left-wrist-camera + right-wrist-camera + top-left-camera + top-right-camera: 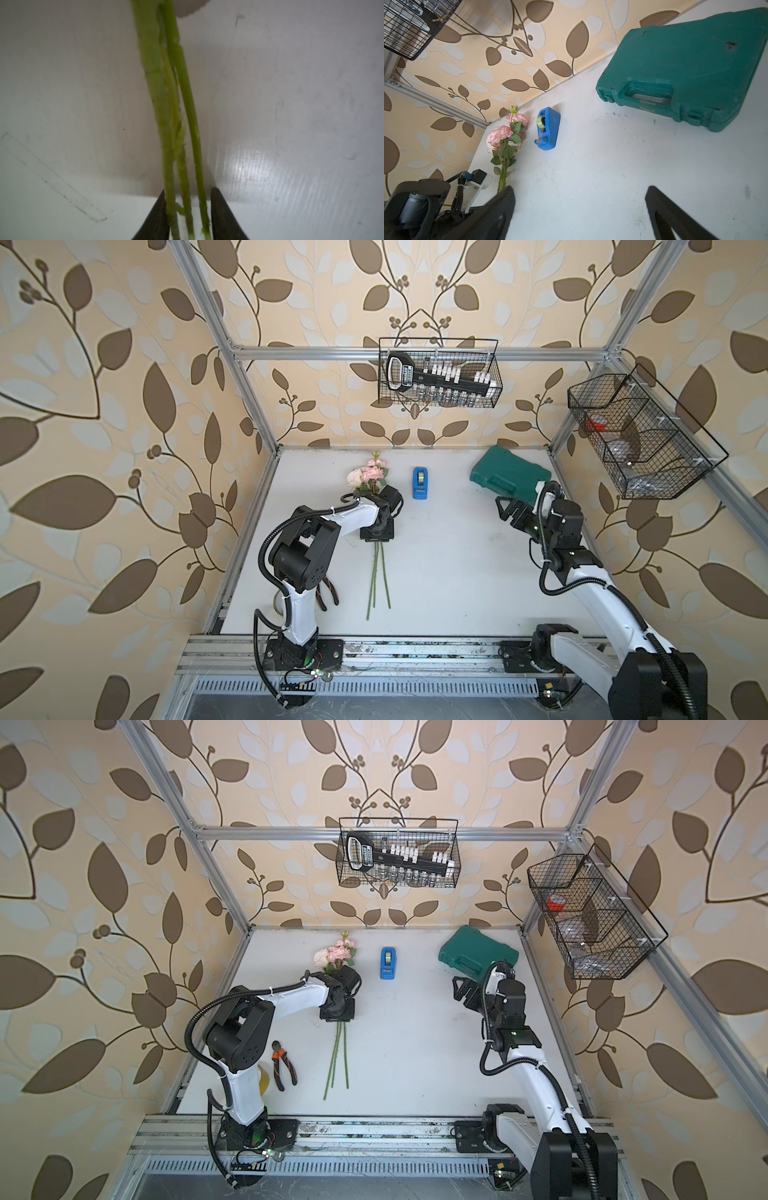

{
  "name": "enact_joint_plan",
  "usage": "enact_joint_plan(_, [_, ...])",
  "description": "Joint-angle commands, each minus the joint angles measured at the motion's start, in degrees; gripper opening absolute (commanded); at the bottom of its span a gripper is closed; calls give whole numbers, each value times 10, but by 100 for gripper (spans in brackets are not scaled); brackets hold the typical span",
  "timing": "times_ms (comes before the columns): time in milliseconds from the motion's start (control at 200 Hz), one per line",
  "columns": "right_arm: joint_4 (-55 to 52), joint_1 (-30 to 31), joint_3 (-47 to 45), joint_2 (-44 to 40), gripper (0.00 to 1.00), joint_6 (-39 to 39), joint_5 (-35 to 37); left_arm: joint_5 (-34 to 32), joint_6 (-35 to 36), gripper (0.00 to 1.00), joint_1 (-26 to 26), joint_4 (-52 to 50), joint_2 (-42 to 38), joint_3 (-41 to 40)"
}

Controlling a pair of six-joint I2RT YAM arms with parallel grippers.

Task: Wrap bouquets with tape
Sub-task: Pick up the unwrapped bouquet from the center of the board.

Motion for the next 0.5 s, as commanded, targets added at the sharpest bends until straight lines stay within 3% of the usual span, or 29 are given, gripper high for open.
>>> enact_joint_plan(0, [6,3,-7,2,99,-8,-9,-17,-7,29,0,8,8,-3])
enact_joint_plan(225, [9,3,-6,-3,99,-8,-16,-33,16,9,7,-22,-4,8])
enact_joint_plan(280, [9,3,-7,-5,99,-8,-17,-40,19,0,10,-26,-21,7])
enact_joint_plan(495, [7,3,-6,-27,99,-12,-10,-69,61,0,11,-74,-97,35])
